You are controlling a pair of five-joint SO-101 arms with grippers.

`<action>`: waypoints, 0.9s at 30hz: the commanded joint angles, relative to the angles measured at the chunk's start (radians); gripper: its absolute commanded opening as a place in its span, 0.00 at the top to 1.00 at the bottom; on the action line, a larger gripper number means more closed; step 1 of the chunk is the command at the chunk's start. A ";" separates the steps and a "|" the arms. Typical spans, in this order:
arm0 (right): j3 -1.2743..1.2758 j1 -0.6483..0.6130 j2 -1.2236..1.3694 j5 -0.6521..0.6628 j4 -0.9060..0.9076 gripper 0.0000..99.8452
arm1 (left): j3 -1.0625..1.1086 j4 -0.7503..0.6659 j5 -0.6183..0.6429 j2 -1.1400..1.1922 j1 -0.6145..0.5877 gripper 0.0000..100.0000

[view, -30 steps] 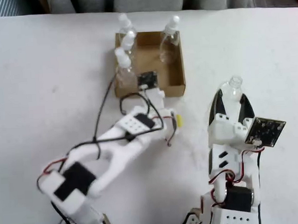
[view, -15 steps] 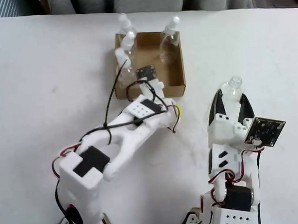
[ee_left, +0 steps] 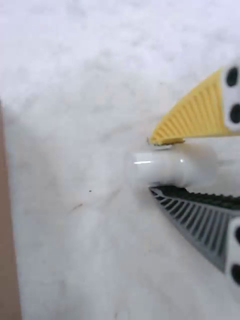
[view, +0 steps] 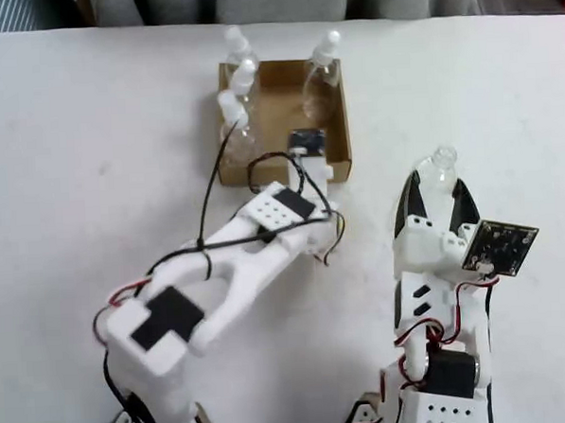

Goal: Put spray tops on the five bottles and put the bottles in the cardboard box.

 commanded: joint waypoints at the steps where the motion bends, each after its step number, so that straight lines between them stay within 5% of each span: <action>1: -0.002 -0.053 0.005 0.002 -0.018 0.98 | 0.084 -0.009 -0.066 -0.243 0.019 0.98; 7: 0.020 -0.176 0.005 0.101 -0.018 0.98 | 0.276 -0.049 -0.072 -0.567 0.015 0.98; 13: 0.023 -0.234 -0.001 0.209 -0.018 0.98 | 0.439 -0.040 -0.292 -0.977 -0.061 0.98; 18: 0.034 -0.263 -0.044 0.206 0.035 0.98 | 0.460 -0.054 -0.307 -1.276 -0.140 0.98; 27: 0.034 -0.390 -0.041 0.206 0.074 0.98 | 0.411 -0.396 -0.350 -1.356 -0.222 0.98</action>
